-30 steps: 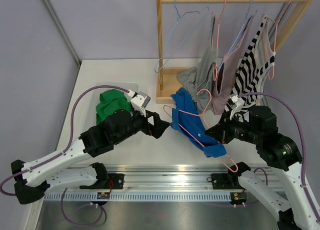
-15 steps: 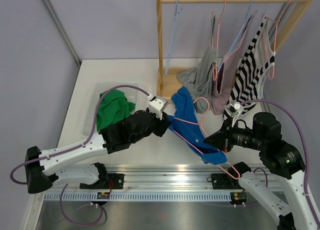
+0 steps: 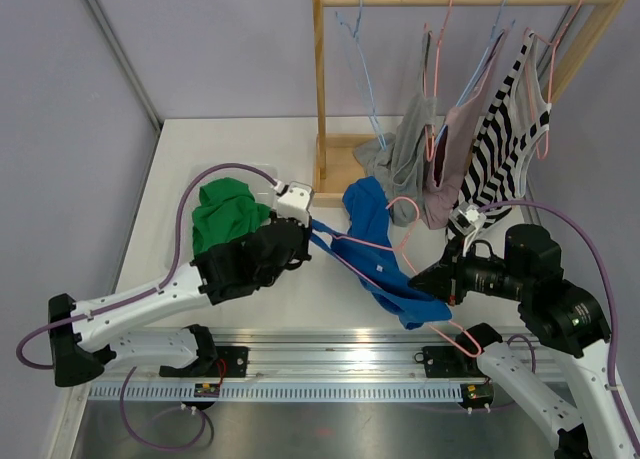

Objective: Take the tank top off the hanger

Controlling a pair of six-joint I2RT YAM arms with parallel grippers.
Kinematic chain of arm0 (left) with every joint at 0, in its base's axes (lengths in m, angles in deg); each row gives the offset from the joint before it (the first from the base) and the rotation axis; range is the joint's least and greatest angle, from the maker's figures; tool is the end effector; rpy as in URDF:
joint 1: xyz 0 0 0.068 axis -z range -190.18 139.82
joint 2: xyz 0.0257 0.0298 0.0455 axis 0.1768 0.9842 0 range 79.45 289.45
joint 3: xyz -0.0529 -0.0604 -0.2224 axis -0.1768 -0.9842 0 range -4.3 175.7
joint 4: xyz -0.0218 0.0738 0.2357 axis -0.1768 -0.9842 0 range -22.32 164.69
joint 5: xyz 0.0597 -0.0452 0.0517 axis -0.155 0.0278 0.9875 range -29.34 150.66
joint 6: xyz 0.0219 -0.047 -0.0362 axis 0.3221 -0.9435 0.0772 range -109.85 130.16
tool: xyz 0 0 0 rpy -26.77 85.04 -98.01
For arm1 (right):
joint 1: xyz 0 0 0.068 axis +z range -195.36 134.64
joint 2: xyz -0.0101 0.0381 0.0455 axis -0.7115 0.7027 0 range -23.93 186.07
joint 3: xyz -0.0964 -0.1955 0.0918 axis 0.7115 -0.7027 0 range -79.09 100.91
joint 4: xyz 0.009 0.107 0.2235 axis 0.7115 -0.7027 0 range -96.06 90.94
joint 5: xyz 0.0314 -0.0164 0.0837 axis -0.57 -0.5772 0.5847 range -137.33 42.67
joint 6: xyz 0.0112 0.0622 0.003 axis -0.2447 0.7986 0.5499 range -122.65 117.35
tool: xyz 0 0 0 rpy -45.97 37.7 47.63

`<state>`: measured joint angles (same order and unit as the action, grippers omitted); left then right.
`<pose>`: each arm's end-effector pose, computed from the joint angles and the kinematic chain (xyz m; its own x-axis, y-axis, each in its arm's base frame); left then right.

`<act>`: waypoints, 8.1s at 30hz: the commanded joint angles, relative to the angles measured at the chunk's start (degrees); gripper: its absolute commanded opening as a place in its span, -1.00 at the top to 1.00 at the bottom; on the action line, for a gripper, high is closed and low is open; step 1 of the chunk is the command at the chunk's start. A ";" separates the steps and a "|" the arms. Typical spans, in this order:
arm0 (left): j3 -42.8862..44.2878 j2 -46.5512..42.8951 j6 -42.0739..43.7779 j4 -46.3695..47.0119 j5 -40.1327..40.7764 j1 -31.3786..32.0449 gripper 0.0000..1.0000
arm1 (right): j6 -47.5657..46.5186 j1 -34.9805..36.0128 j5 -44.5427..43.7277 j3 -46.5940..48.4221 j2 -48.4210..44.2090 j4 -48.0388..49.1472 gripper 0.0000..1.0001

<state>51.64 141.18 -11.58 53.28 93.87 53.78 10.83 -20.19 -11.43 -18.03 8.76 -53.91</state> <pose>0.1337 -0.2133 0.2968 -0.3855 0.0834 -0.9189 0.4255 0.8998 -0.0968 0.0832 0.0707 0.3475 -0.5834 -0.0655 -0.8096 -0.7029 0.5401 0.4629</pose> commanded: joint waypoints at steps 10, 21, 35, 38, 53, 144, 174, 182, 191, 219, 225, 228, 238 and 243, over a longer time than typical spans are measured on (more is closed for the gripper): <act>8.57 -5.13 -11.40 -19.72 9.16 -13.07 1.00 | -5.39 -0.03 13.49 -1.81 -7.72 7.02 1.00; -2.67 -14.09 -1.29 2.85 -39.76 -14.04 1.00 | 5.58 -0.12 -5.30 -17.16 -20.98 40.83 1.00; -5.06 -8.12 -1.64 -0.64 -38.27 -9.12 0.82 | 14.04 -0.03 -22.07 -22.85 -12.04 71.34 1.00; -3.21 -7.60 -1.82 -5.30 -33.40 -9.12 0.59 | 9.48 -0.12 -24.47 -10.22 -5.47 52.43 1.00; 3.29 -15.23 -0.06 -19.28 -21.45 -9.03 -0.98 | -0.55 -0.03 -29.30 19.69 17.91 26.64 1.00; 2.59 26.05 -7.09 1.63 -21.78 -2.62 -0.98 | 1.64 6.82 -27.11 12.78 2.40 20.84 -0.99; 16.10 16.59 -10.61 -27.78 6.06 3.71 1.00 | 1.73 6.74 -25.35 10.49 -5.00 14.42 -0.99; 26.49 9.02 -8.94 -40.20 14.68 -2.78 1.00 | 1.47 6.82 -25.00 10.49 -4.30 15.91 -0.99; 32.03 3.13 -1.91 -39.24 12.15 -20.97 1.00 | 1.47 6.74 -24.30 10.31 -3.07 18.02 -0.99; 13.24 -9.95 5.30 -26.15 -16.84 -35.66 -0.98 | -0.64 6.74 -63.29 39.28 29.17 8.54 -0.96; 3.67 -18.66 4.87 -19.03 -26.97 -35.66 -0.98 | -4.41 6.65 -69.38 51.06 39.81 7.04 -0.68; 1.11 -20.34 4.43 -17.27 -28.11 -35.66 -0.98 | -6.79 6.47 -70.70 57.13 45.26 6.51 -0.53; -3.47 -20.51 2.05 -15.07 -36.37 -35.66 -0.98 | -8.02 -2.22 -61.92 75.77 63.89 0.20 -0.33; -3.82 -20.25 2.57 -14.80 -37.69 -35.66 -0.98 | -9.61 -3.98 -58.84 82.11 70.13 -0.52 -0.17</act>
<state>47.69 121.14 -9.13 35.09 59.42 18.33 2.76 -23.38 -73.24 59.58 77.08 -53.04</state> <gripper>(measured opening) 0.987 0.607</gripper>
